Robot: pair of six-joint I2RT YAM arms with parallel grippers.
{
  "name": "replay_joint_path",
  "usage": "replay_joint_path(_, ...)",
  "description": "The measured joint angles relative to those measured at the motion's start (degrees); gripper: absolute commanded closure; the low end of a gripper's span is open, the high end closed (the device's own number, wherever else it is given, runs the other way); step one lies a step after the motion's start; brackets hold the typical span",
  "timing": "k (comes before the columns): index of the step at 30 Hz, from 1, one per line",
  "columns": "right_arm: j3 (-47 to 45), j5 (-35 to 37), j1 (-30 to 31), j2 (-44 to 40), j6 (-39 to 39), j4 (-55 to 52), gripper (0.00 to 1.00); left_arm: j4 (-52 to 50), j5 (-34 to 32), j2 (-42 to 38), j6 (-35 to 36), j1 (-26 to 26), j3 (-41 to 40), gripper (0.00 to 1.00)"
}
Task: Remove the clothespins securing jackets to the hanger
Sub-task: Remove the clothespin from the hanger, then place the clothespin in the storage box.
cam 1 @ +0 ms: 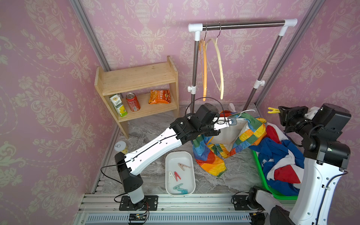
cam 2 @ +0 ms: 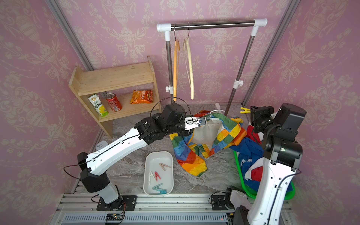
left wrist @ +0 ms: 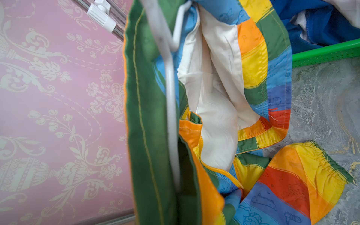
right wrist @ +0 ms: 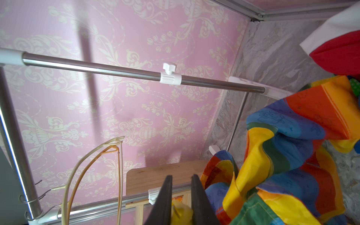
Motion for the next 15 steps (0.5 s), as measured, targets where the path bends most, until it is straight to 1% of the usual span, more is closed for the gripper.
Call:
replay_joint_path(4,0.5,-0.8,0.0,-1.7,-3.9,0.0,1.0,-0.6,-1.5,2.9,-0.7,0.0,4.8,1.0)
replay_joint_path(7,0.1,-3.8,0.0,-4.0,-7.7,0.3,1.0,-0.9,-1.9,4.9,-2.0,0.0,7.3,1.0)
replay_joint_path(15,-10.1,-18.1,0.1,-17.4,-18.2,0.0,1.0,-2.0,-1.8,12.2,-8.0,0.8,20.5,1.0)
